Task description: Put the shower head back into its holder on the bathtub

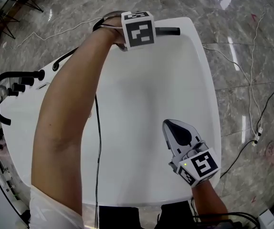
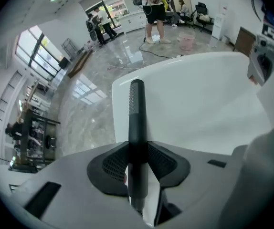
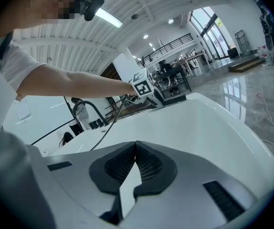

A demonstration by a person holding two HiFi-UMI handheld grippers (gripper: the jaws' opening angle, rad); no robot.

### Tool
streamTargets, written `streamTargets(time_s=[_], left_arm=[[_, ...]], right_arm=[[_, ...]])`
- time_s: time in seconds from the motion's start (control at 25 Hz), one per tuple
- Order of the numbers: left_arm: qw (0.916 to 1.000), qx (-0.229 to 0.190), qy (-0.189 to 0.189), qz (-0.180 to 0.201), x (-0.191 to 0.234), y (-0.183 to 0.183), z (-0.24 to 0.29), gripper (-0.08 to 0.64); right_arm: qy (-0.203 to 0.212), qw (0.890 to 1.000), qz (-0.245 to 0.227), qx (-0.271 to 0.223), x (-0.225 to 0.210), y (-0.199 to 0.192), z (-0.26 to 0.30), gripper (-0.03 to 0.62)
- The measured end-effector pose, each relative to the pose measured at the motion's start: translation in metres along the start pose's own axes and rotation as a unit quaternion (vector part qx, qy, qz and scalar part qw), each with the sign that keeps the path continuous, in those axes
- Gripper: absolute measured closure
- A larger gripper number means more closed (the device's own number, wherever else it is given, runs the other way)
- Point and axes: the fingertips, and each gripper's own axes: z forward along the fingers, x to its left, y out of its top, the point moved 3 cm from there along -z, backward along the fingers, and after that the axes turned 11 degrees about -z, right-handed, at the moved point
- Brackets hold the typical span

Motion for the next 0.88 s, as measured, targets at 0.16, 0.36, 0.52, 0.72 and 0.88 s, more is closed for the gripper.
streamTargets(time_s=[0.16,0.36,0.52,0.72,0.88], left_arm=[[0.9936,-0.092,0.066,-0.004,-0.006,0.001,-0.02,0.431],[0.9724,-0.189,0.133,-0.032,-0.015,-0.003,-0.083,0.431],[0.952,-0.248,0.166,-0.069,-0.014,-0.013,-0.138,0.431],[0.9126,-0.323,0.212,-0.134,0.0,-0.041,-0.211,0.431],[0.8734,-0.372,0.242,-0.2,0.014,-0.078,-0.272,0.431]], right_arm=[[-0.003,1.0,0.006,-0.001,0.009,0.003,-0.009,0.581],[-0.006,1.0,0.016,0.0,0.027,0.007,-0.016,0.581],[-0.007,1.0,0.023,-0.009,0.042,0.023,-0.016,0.581],[0.005,1.0,0.024,-0.017,0.077,0.053,-0.007,0.581],[0.02,1.0,0.016,-0.017,0.108,0.074,-0.001,0.581]])
